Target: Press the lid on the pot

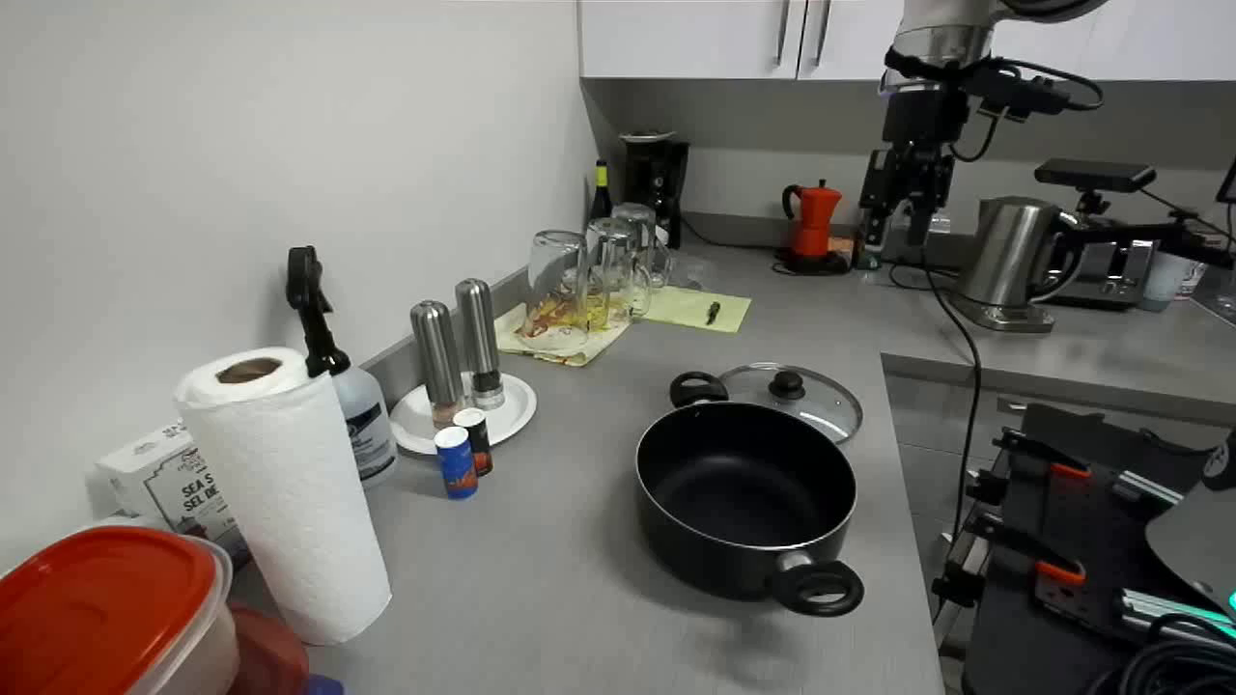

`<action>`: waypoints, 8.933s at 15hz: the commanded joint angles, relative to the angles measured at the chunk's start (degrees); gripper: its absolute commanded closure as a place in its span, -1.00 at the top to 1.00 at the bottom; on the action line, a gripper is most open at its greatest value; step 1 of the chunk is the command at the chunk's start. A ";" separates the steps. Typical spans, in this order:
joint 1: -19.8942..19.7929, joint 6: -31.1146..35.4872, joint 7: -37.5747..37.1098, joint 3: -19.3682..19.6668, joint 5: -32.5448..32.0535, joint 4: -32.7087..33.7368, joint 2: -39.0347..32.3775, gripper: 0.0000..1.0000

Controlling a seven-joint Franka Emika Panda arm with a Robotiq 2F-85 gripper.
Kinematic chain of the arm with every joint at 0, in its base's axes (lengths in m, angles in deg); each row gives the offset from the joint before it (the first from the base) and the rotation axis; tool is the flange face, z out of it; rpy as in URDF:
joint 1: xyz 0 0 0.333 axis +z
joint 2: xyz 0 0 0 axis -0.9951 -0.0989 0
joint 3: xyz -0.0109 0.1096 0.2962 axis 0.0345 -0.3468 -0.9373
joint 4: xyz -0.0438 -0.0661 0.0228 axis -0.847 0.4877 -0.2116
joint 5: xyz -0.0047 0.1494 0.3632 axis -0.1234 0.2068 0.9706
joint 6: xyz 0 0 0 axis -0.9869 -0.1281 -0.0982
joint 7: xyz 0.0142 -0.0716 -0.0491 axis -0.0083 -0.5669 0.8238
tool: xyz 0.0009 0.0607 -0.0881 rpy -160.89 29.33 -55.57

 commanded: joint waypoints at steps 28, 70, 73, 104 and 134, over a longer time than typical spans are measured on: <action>-2.15 31.56 -16.55 4.69 -11.57 13.89 -41.43 1.00; -1.30 28.84 -9.56 6.89 -3.18 17.21 -45.90 -0.50; -1.00 28.30 -9.01 8.57 -5.48 16.26 -41.45 -0.50; 9.02 20.66 2.01 -9.91 -18.15 6.37 -22.39 -0.50; 19.22 15.99 -2.10 -12.92 -29.85 13.73 -34.08 -0.50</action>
